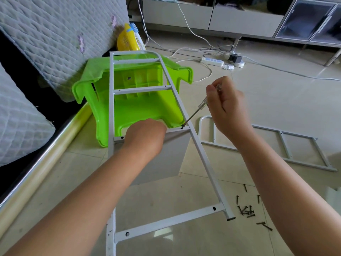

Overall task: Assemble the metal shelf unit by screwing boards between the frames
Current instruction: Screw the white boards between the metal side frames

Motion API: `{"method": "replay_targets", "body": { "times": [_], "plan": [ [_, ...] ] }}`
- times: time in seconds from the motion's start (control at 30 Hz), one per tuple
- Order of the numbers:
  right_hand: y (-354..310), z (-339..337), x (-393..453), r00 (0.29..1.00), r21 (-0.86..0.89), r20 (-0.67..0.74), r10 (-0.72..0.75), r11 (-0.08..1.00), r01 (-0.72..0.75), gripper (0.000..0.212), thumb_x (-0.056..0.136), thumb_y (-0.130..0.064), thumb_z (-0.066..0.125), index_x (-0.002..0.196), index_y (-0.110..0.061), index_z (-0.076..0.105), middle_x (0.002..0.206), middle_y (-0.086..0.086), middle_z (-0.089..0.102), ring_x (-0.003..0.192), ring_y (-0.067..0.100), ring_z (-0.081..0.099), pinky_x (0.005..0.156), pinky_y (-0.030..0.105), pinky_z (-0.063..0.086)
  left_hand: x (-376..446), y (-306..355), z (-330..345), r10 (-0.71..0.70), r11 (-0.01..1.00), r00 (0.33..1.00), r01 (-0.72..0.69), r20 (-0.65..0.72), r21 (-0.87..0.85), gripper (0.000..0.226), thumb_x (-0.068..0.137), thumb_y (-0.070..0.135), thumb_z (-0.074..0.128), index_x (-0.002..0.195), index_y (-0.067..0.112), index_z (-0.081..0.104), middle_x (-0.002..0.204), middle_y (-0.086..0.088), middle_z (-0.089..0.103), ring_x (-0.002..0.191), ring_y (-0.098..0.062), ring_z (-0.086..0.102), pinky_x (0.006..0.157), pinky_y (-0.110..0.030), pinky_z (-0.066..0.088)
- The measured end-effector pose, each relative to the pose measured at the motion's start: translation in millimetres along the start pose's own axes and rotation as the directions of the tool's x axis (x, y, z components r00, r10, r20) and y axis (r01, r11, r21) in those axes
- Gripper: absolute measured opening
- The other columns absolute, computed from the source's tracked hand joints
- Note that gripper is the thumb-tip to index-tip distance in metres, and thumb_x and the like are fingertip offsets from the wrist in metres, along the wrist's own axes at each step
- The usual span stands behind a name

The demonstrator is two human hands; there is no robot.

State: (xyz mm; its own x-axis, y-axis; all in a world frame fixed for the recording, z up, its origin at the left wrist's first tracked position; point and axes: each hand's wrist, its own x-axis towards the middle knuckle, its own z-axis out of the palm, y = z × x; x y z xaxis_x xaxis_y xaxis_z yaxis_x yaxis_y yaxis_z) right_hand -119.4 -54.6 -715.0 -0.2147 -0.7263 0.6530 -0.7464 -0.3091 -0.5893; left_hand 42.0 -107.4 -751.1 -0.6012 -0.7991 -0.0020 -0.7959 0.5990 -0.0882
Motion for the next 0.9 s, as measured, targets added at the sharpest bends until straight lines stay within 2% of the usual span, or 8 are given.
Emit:
{"method": "replay_targets", "body": {
  "times": [0.1,0.23,0.3,0.37,0.53,0.63,0.77,0.9],
  "plan": [
    [-3.7,-2.0,3.2,0.999,-0.042,0.027,-0.037,0.998,0.038,0.024,0.089,-0.018,0.045,0.079,0.003,0.051,0.04,-0.018,0.035,0.045,-0.006,0.045,0.046,0.005,0.029,0.2,-0.9,0.1,0.01,1.0,1.0,-0.01,0.017,0.003,0.014,0.092,0.009,0.047,0.097,0.015,0.058,0.08,-0.005,0.052,0.09,-0.028,0.056,0.061,-0.029,0.031],
    [-13.8,-9.5,14.6,0.974,-0.185,0.18,-0.139,0.967,0.172,0.034,0.084,-0.028,0.049,0.072,0.004,0.054,0.043,-0.018,0.03,0.042,0.012,0.032,0.043,0.023,0.026,1.6,-2.9,-0.6,0.026,1.0,0.999,-0.026,0.043,0.0,0.014,0.093,0.011,0.045,0.096,0.014,0.058,0.066,0.002,0.037,0.077,-0.025,0.046,0.057,-0.027,0.028],
    [-21.7,-14.1,22.2,0.942,-0.271,0.313,-0.124,0.938,0.214,0.027,0.083,-0.022,0.051,0.072,0.003,0.055,0.045,-0.003,0.045,0.045,0.028,0.043,0.045,0.028,0.035,1.7,-4.3,-1.6,0.033,0.999,0.998,-0.032,0.055,-0.032,0.015,0.095,0.014,0.043,0.099,0.014,0.058,0.068,0.001,0.042,0.08,-0.026,0.048,0.058,-0.027,0.028],
    [-30.6,-16.8,32.6,0.882,-0.311,0.466,-0.064,0.922,0.231,0.024,0.087,-0.02,0.05,0.077,0.001,0.056,0.057,0.011,0.056,0.057,0.033,0.051,0.054,0.035,0.043,1.2,-5.4,-4.0,0.046,0.996,0.997,-0.042,0.057,-0.073,0.02,0.097,0.019,0.041,0.101,0.013,0.059,0.072,-0.002,0.048,0.087,-0.028,0.053,0.062,-0.028,0.029],
    [-42.8,-27.4,56.1,0.655,-0.292,0.755,0.018,0.904,0.312,0.011,0.091,-0.018,0.042,0.087,-0.008,0.044,0.071,0.005,0.048,0.07,0.027,0.044,0.065,0.037,0.036,-1.5,-6.9,-5.3,0.017,0.984,0.997,-0.004,0.071,-0.178,0.021,0.096,0.027,0.042,0.091,0.012,0.056,0.076,-0.005,0.054,0.094,-0.031,0.056,0.065,-0.029,0.033],
    [-42.0,-31.0,62.4,0.58,-0.253,0.815,-0.005,0.897,0.363,0.009,0.093,-0.012,0.036,0.091,-0.007,0.043,0.08,0.01,0.051,0.071,0.029,0.045,0.066,0.037,0.036,-4.3,-3.7,-3.7,-0.013,0.981,0.997,0.026,0.072,-0.192,0.021,0.096,0.027,0.042,0.08,0.014,0.043,0.063,0.0,0.036,0.083,-0.029,0.05,0.061,-0.029,0.028],
    [-39.9,-31.6,68.4,0.555,-0.292,0.832,0.004,0.854,0.431,0.015,0.096,-0.02,0.038,0.096,-0.007,0.046,0.081,0.009,0.051,0.074,0.029,0.046,0.067,0.036,0.039,-3.8,-3.8,-6.6,-0.027,0.973,0.994,0.051,0.109,-0.225,0.021,0.095,0.026,0.045,0.088,0.011,0.057,0.073,-0.004,0.053,0.082,-0.027,0.05,0.062,-0.028,0.028],
    [-49.6,-26.4,72.8,0.547,-0.384,0.832,0.089,0.805,0.453,0.024,0.097,-0.03,0.039,0.078,-0.015,0.036,0.064,0.0,0.034,0.073,0.025,0.04,0.063,0.029,0.032,-5.6,-4.7,-13.2,-0.017,0.968,0.988,0.054,0.15,-0.246,0.04,0.094,0.026,0.048,0.06,0.016,0.031,0.059,0.001,0.032,0.072,-0.022,0.039,0.061,-0.029,0.027]
  ]
}}
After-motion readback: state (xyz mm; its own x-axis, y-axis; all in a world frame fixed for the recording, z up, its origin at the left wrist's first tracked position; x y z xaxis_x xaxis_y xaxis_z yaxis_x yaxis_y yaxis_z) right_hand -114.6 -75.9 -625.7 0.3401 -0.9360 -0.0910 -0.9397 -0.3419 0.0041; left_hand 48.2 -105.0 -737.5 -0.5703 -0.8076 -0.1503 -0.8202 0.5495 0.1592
